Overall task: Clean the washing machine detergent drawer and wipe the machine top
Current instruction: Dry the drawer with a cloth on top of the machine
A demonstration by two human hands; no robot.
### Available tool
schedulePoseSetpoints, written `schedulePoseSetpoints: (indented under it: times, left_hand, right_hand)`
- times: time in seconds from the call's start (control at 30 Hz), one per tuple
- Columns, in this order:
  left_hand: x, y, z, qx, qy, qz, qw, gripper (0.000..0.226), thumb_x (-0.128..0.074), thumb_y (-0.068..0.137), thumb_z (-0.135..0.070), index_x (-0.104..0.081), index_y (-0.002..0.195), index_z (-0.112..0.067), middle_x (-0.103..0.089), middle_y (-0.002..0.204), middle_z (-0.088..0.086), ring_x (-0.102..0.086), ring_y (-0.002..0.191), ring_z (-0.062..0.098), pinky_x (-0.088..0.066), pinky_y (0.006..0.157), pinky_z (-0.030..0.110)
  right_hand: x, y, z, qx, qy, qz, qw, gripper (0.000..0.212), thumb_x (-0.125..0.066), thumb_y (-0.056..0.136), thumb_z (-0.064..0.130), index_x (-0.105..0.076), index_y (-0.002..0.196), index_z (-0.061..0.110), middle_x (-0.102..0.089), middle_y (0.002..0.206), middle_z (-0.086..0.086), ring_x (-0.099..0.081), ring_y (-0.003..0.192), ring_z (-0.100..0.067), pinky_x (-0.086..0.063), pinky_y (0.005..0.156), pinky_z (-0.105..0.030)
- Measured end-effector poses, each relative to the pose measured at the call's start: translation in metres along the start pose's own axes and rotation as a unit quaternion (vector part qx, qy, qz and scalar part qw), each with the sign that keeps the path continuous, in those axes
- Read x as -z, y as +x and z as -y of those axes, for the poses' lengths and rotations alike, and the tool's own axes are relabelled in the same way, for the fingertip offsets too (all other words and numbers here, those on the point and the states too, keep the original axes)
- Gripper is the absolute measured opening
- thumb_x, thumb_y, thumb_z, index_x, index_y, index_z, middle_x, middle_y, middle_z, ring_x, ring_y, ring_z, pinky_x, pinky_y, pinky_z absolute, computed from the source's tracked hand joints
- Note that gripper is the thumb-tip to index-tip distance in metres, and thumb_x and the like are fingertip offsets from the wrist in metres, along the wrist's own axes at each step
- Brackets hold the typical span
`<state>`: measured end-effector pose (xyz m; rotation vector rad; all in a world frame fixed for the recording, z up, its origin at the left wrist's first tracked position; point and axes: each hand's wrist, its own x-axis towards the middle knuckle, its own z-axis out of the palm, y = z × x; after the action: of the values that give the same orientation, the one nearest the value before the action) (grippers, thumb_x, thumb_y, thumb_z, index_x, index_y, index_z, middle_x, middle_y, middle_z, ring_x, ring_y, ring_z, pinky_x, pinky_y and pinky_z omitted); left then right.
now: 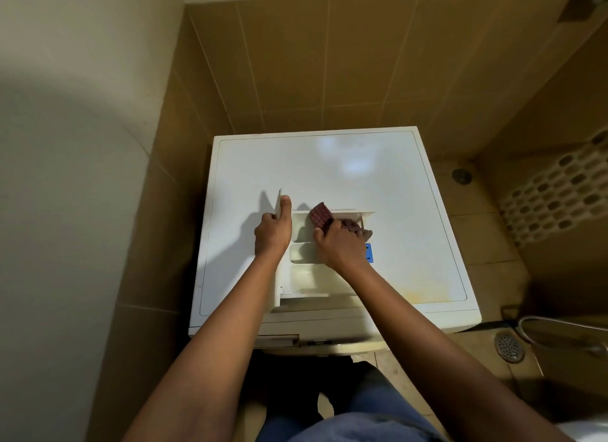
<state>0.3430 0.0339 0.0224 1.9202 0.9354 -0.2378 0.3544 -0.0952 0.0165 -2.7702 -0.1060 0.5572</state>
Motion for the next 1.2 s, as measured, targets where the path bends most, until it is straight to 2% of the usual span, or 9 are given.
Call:
schedulePoseSetpoints:
  times: [0.17, 0.27, 0.43, 0.57, 0.67, 0.8, 0.97, 1.1, 1.2]
  left_hand:
    - [0.0, -0.002, -0.001, -0.039, 0.01, -0.029, 0.999, 0.066, -0.018, 0.095, -0.068, -0.042, 0.065, -0.014, -0.049, 0.069, 0.003, -0.046, 0.064, 0.02, -0.032, 0.054, 0.033]
    - [-0.001, -0.002, -0.002, -0.036, -0.011, -0.034, 0.999, 0.065, -0.017, 0.099, -0.06, -0.041, 0.061, -0.013, -0.05, 0.067, 0.003, -0.049, 0.068, 0.023, -0.037, 0.059, 0.033]
    - [-0.002, 0.002, 0.0, -0.031, -0.035, -0.037, 0.998, 0.063, -0.017, 0.101, -0.053, -0.054, 0.068, -0.014, -0.057, 0.074, 0.001, -0.059, 0.085, 0.026, -0.044, 0.075, 0.034]
    - [-0.001, 0.0, -0.003, -0.031, -0.042, -0.035, 0.998, 0.061, -0.017, 0.102, -0.05, -0.053, 0.068, -0.016, -0.056, 0.074, 0.0, -0.058, 0.088, 0.027, -0.043, 0.076, 0.033]
    - [-0.001, -0.001, -0.004, -0.028, -0.046, -0.03, 0.998, 0.062, -0.016, 0.103, -0.05, -0.053, 0.072, -0.011, -0.06, 0.086, 0.007, -0.056, 0.089, 0.028, -0.042, 0.077, 0.033]
    - [0.0, -0.001, -0.002, -0.02, -0.054, -0.026, 0.998, 0.062, -0.015, 0.103, -0.051, -0.058, 0.089, -0.009, -0.058, 0.1, 0.009, -0.055, 0.095, 0.028, -0.044, 0.085, 0.036]
    - [0.0, 0.0, -0.002, 0.004, -0.052, -0.026, 0.998, 0.064, -0.011, 0.102, -0.052, -0.059, 0.101, -0.009, -0.061, 0.11, 0.013, -0.058, 0.106, 0.033, -0.047, 0.096, 0.042]
    - [0.0, 0.0, -0.002, 0.011, -0.068, -0.026, 0.997, 0.061, -0.013, 0.103, -0.048, -0.06, 0.105, -0.008, -0.061, 0.12, 0.016, -0.057, 0.111, 0.034, -0.043, 0.094, 0.04]
    - [0.001, 0.002, -0.002, 0.014, -0.076, -0.025, 0.997, 0.062, -0.015, 0.103, -0.043, -0.063, 0.113, -0.005, -0.063, 0.119, 0.017, -0.057, 0.11, 0.034, -0.043, 0.095, 0.039]
  right_hand:
    - [0.004, 0.02, 0.012, -0.035, 0.025, 0.16, 0.986, 0.062, -0.033, 0.095, 0.038, -0.025, 0.141, -0.002, -0.055, 0.13, -0.019, -0.049, 0.122, -0.036, -0.029, 0.107, -0.046]
    - [0.008, 0.022, 0.021, -0.002, 0.036, 0.142, 0.989, 0.049, -0.047, 0.092, 0.028, -0.038, 0.13, -0.002, -0.061, 0.119, -0.014, -0.058, 0.109, -0.033, -0.043, 0.083, -0.037]
    - [0.003, 0.017, 0.038, 0.111, 0.055, 0.061, 0.99, 0.021, -0.048, 0.089, 0.02, -0.06, 0.101, 0.007, -0.068, 0.1, -0.013, -0.062, 0.093, -0.033, -0.039, 0.066, -0.03]
    - [0.004, 0.025, 0.022, 0.115, 0.187, 0.076, 0.973, 0.012, -0.052, 0.079, 0.028, -0.057, 0.077, 0.017, -0.062, 0.073, 0.001, -0.057, 0.074, -0.023, -0.033, 0.056, -0.027]
    - [0.004, 0.022, 0.008, 0.117, 0.331, 0.102, 0.931, 0.005, -0.052, 0.08, 0.018, -0.053, 0.076, 0.019, -0.057, 0.071, 0.005, -0.053, 0.068, -0.015, -0.039, 0.061, -0.029]
    - [0.018, 0.023, -0.005, 0.084, 0.529, 0.173, 0.827, 0.021, -0.042, 0.089, -0.004, -0.059, 0.101, -0.004, -0.064, 0.087, -0.008, -0.063, 0.08, -0.015, -0.052, 0.07, -0.025]
    - [0.026, 0.025, -0.005, 0.028, 0.673, -0.038, 0.738, 0.033, -0.038, 0.089, 0.001, -0.061, 0.11, 0.009, -0.066, 0.104, -0.008, -0.061, 0.097, -0.02, -0.051, 0.084, -0.037]
    - [0.023, 0.014, 0.009, 0.149, 0.557, 0.027, 0.817, 0.02, -0.043, 0.079, 0.001, -0.056, 0.091, 0.01, -0.063, 0.096, -0.006, -0.059, 0.087, -0.01, -0.046, 0.08, -0.035]
    - [-0.008, 0.007, 0.011, 0.267, 0.305, 0.084, 0.91, 0.023, -0.042, 0.075, 0.008, -0.055, 0.093, 0.007, -0.055, 0.131, -0.002, -0.032, 0.135, -0.003, -0.006, 0.118, -0.033]
